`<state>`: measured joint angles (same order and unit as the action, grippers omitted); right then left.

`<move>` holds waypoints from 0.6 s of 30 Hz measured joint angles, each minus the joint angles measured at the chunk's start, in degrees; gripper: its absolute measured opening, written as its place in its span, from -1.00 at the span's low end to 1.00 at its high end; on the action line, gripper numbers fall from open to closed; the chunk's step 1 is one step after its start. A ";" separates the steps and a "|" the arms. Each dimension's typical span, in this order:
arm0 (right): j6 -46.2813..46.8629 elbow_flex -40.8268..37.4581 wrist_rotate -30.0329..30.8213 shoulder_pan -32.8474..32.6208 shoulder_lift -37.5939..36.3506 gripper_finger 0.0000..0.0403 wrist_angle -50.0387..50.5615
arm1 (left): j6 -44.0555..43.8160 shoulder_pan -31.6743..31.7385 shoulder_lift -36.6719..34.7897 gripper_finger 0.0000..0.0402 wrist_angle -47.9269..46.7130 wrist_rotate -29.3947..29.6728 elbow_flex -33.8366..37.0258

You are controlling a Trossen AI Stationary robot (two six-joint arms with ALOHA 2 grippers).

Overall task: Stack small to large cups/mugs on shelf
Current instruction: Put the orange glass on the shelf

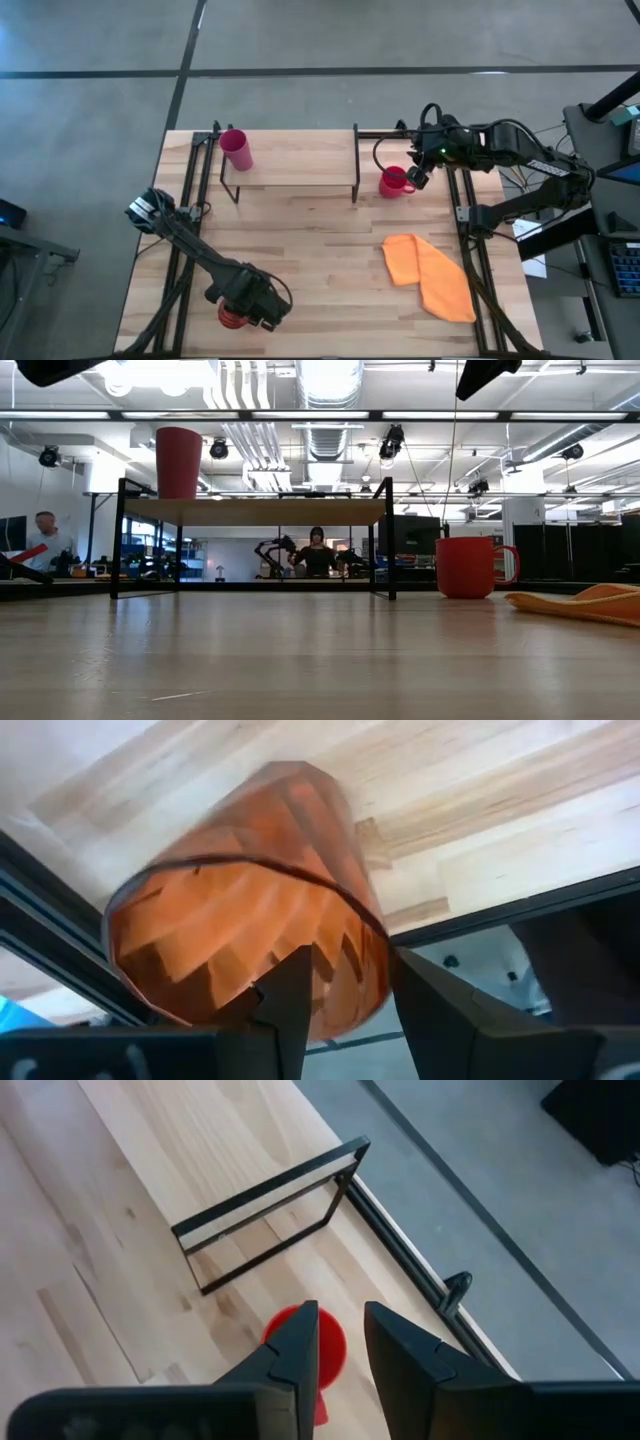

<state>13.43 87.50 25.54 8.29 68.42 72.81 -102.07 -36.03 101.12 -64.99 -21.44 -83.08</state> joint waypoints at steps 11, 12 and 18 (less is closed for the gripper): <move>-0.17 0.00 0.00 0.00 -0.02 -0.60 -1.88 | 0.90 0.04 0.00 -0.44 2.40 2.29 0.53; -0.29 0.00 0.00 0.00 -0.02 -0.60 -1.89 | 0.90 0.04 0.00 -0.47 3.12 2.29 0.88; -0.39 0.00 0.00 0.00 -0.02 -0.61 -2.05 | 0.88 0.36 0.00 -0.81 6.08 2.23 2.88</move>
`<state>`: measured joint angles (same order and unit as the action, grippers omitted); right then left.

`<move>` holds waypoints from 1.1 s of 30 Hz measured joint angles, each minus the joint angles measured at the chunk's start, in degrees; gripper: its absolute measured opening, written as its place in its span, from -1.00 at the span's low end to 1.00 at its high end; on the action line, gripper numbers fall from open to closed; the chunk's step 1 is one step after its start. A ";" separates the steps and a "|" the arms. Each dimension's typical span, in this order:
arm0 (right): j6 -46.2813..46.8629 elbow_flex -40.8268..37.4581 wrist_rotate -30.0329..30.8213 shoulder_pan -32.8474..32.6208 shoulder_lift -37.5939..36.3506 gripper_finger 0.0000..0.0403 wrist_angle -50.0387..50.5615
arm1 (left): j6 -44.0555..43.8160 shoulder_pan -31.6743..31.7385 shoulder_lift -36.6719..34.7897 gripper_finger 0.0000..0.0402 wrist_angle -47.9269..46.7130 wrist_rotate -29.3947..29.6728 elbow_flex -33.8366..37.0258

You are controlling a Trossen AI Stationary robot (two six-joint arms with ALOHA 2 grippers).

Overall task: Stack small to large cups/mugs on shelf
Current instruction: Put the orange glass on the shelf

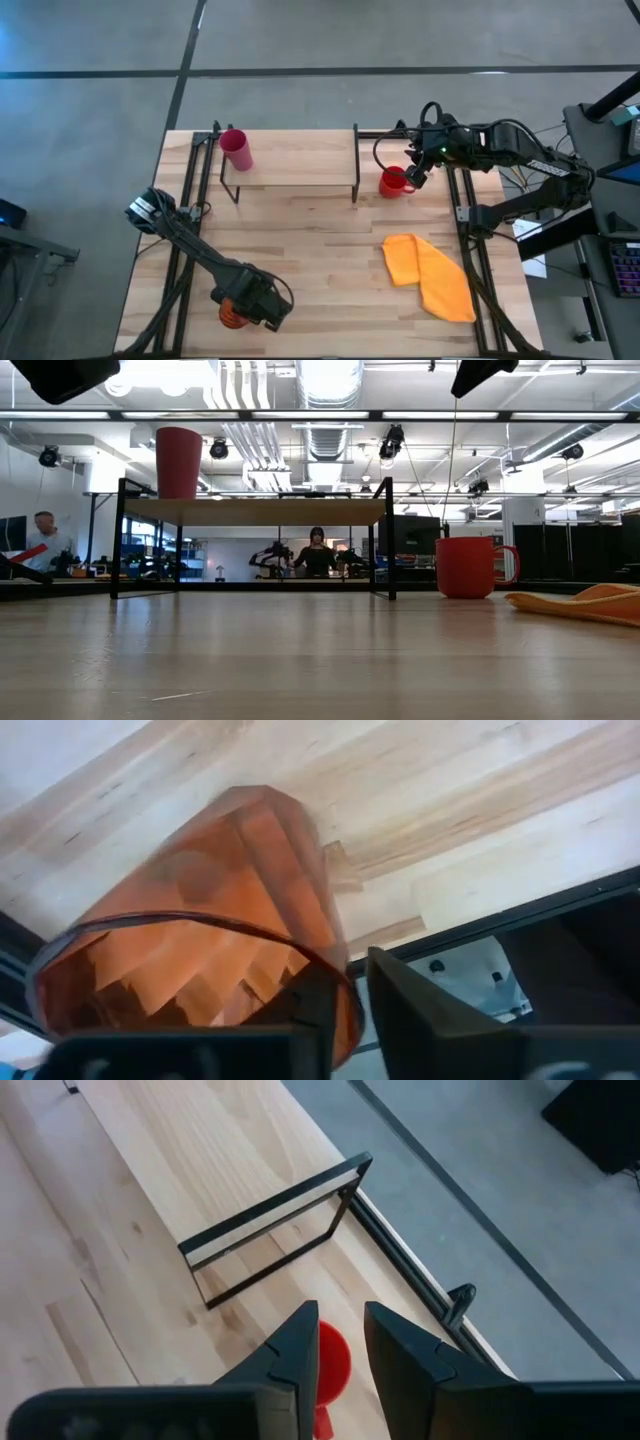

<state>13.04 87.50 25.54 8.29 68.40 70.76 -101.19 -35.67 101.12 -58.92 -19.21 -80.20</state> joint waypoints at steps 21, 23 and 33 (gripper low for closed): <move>-0.20 0.00 0.00 -0.02 0.00 -0.61 -6.90 | 40.39 19.15 -6.77 -1.00 -16.42 6.27 -7.13; -0.20 0.00 0.00 0.00 0.00 -0.61 -6.90 | 46.77 21.69 -6.84 -1.00 -19.33 10.47 -10.51; 0.02 0.00 0.00 0.00 0.00 -0.64 -7.12 | 80.20 31.43 -4.78 -1.00 -28.35 34.50 -28.15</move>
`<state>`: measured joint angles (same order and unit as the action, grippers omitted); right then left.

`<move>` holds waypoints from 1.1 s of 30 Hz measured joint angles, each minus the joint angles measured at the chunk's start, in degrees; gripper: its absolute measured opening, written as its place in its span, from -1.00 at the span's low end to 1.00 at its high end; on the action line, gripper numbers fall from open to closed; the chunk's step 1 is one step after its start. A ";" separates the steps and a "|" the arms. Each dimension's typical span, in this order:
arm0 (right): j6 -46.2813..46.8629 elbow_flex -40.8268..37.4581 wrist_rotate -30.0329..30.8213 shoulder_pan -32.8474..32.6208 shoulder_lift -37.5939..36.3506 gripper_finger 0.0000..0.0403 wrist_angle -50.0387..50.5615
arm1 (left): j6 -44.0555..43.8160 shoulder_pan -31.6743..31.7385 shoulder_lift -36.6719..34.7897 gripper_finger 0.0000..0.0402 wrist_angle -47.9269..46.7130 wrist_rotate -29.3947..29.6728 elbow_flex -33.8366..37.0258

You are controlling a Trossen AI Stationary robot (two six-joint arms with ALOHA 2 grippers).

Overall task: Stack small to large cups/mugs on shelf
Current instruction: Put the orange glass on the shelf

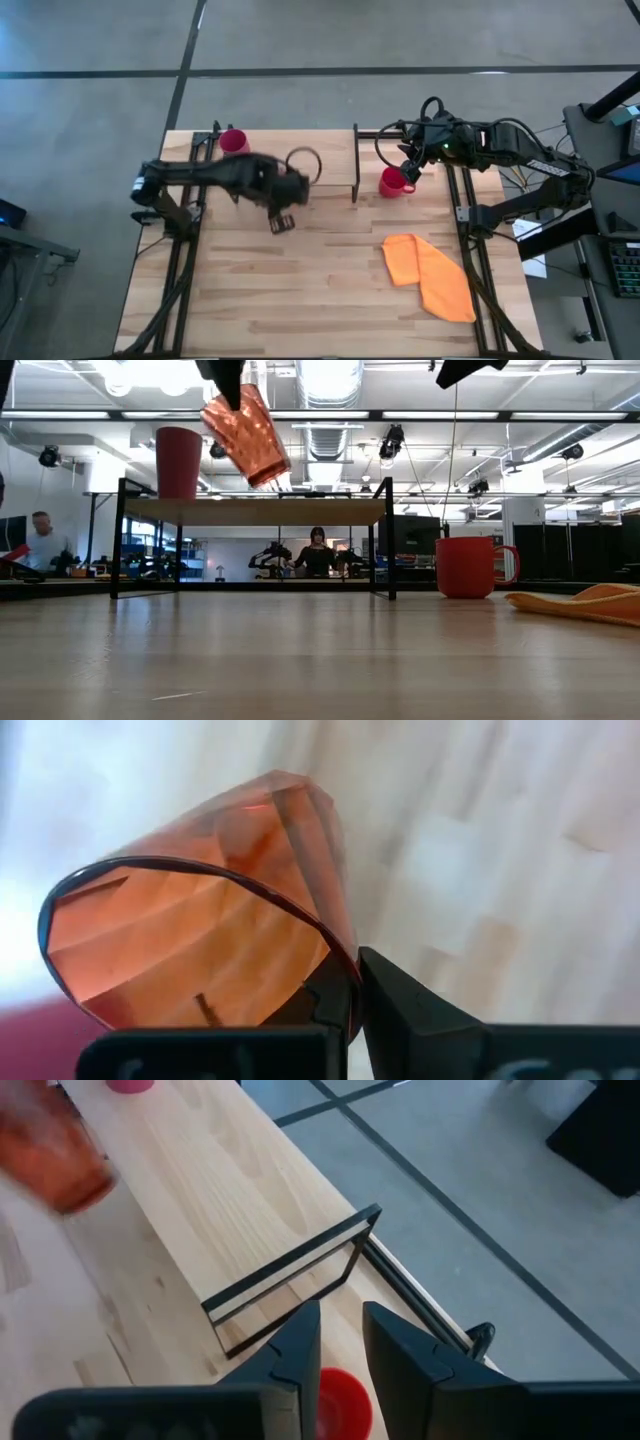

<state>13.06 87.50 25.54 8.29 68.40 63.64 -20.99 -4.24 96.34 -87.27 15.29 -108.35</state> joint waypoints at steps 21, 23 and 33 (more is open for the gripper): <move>0.00 0.00 0.00 -0.02 0.00 -0.61 -0.09 | 29.30 13.74 0.23 -1.00 -2.75 6.18 -2.45; 0.00 0.00 0.00 -0.02 0.00 -0.60 -0.09 | 29.12 15.11 0.17 -1.00 -2.78 5.32 -2.66; 0.01 0.00 0.02 -0.01 0.00 -0.63 -0.09 | 25.37 19.64 0.07 -1.00 -2.77 -1.97 -2.60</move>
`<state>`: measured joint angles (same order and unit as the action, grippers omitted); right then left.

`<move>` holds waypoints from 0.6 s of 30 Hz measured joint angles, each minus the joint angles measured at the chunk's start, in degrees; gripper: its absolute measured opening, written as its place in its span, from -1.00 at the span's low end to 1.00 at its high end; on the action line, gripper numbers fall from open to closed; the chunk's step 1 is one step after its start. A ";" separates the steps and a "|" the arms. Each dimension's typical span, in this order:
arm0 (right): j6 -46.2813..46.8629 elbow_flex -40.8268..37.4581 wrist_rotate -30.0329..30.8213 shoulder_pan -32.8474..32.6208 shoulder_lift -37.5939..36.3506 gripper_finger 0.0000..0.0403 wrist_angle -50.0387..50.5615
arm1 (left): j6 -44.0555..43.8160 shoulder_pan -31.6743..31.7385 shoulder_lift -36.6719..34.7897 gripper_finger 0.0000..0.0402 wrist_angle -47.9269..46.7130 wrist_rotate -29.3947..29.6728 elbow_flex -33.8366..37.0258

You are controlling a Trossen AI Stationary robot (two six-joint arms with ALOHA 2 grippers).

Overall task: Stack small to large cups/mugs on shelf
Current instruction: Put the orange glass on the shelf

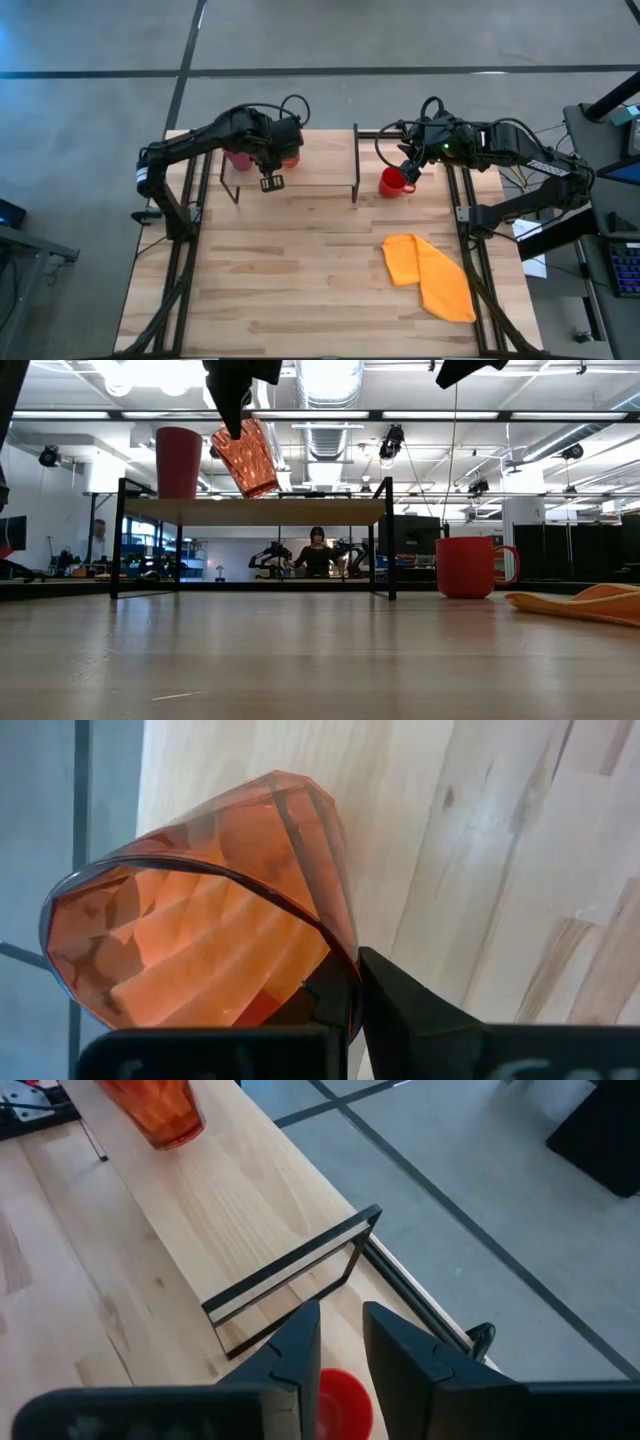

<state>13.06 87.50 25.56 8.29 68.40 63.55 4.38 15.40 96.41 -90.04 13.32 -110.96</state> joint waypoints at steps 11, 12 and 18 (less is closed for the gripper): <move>-0.01 0.00 0.01 0.00 0.00 -0.63 0.00 | -5.60 2.90 -0.08 -1.00 0.02 -3.45 0.48; -0.01 0.00 0.01 -0.01 0.00 -0.63 0.00 | -6.02 3.12 -0.08 -1.00 0.00 -3.54 0.48; -0.01 0.00 -0.01 0.00 0.00 -0.63 0.00 | -7.13 3.91 -0.12 -1.00 0.08 -3.70 0.45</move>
<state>13.06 87.50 25.55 8.29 68.40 63.55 -2.75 19.31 96.29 -89.96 9.62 -110.50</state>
